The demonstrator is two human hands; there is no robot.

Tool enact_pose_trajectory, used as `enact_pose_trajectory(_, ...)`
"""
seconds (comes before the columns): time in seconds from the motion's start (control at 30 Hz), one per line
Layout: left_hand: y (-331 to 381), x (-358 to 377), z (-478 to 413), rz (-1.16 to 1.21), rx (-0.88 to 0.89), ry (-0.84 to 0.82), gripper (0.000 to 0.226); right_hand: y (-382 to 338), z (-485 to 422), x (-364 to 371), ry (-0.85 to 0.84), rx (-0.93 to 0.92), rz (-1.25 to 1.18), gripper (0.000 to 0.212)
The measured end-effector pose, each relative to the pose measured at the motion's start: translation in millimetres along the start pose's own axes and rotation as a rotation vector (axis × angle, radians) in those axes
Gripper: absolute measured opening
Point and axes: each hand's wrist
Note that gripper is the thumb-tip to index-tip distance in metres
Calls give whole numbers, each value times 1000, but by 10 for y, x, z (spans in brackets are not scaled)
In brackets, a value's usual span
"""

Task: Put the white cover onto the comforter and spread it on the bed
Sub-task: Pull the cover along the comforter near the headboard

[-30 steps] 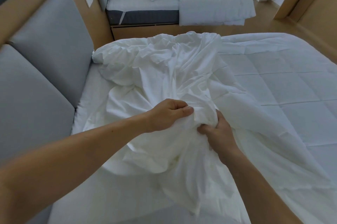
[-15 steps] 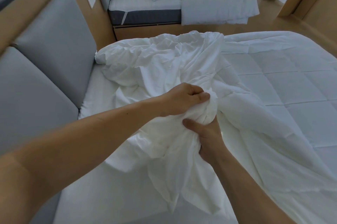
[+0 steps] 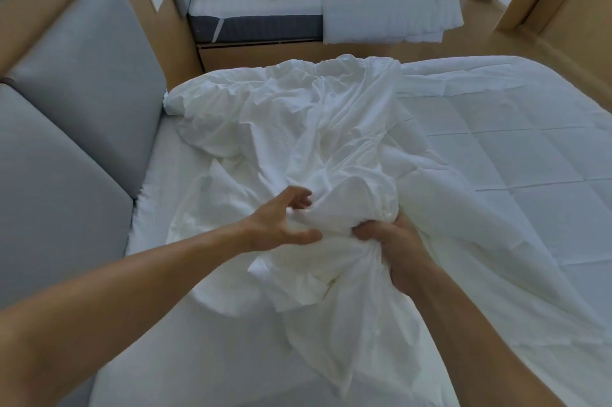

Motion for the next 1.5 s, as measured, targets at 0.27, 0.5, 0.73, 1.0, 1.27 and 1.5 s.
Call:
enact_pose_trajectory(0.27, 280, -78, 14, 207, 0, 187, 39, 60, -44, 15, -69, 131, 284, 64)
enact_pose_trajectory(0.5, 687, -33, -28, 218, 28, 62, 48, 50, -7, 152, -6, -5, 5, 54)
enact_pose_trajectory(0.73, 1046, -8, -142, 230, 83, 150, 41, 38, 44, 159, -81, 88, -187, 48)
enact_pose_trajectory(1.0, 1134, 92, -480, -7, 136, 133, 44, 96, 2, 202, -296, 52, -1, 61)
enact_pose_trajectory(1.27, 308, -37, -215, 68, 81, 359, 81, 131, -98, 131, 71, 75, -118, 33)
enact_pose_trajectory(1.5, 60, 231, 187, 391, -184, -142, 64, 150, -84, 213, -128, 49, -230, 50)
Point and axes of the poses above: each hand's wrist, its own z-axis away from the middle knuckle, its own x-axis out of the palm, y = z × x, and after that the axes turned 2 degrees about z, right-handed
